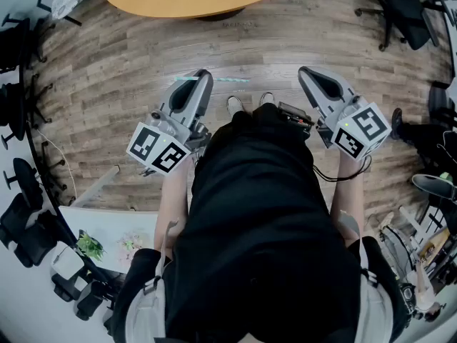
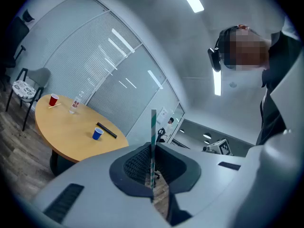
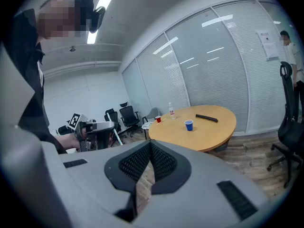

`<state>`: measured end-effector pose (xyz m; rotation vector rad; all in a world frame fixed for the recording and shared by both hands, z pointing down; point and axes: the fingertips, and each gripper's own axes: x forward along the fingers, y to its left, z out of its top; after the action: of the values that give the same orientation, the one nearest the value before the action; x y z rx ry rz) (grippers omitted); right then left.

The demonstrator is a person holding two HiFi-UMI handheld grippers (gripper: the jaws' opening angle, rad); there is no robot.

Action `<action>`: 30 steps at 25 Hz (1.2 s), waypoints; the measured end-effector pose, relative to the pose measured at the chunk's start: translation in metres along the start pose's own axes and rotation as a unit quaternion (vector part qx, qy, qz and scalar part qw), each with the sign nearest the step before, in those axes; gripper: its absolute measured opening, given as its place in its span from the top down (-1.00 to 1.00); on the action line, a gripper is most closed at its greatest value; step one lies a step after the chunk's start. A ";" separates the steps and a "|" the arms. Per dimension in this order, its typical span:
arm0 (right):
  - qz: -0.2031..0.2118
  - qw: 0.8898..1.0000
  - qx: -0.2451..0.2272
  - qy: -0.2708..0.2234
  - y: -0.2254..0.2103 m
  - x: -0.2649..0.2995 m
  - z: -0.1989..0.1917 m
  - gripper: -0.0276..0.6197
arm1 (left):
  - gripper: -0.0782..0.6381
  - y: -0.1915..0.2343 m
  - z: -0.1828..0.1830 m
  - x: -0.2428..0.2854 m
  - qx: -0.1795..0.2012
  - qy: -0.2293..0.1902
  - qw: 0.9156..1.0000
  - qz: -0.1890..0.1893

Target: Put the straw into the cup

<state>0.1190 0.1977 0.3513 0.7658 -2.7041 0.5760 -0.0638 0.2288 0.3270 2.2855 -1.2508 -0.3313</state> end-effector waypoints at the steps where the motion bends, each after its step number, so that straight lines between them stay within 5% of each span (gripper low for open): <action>1: -0.001 1.000 0.000 -0.001 0.002 -0.001 0.000 0.86 | 0.68 -0.001 0.000 -0.002 0.000 0.001 1.000 -0.001; 10: -0.009 1.000 -0.001 -0.005 0.010 -0.002 -0.005 0.86 | 0.68 0.000 -0.001 -0.010 0.000 0.002 1.000 -0.004; 16: -0.037 0.998 0.041 -0.031 0.003 -0.001 0.000 0.86 | 0.68 0.003 0.003 -0.016 0.002 -0.002 1.000 -0.004; 30: -0.056 0.997 0.050 0.001 -0.004 -0.004 -0.010 0.86 | 0.68 0.004 -0.004 -0.008 -0.019 0.010 1.000 -0.009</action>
<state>0.1255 0.2006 0.3595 0.9350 -2.6260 0.6890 -0.0690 0.2348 0.3323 2.2640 -1.2049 -0.3342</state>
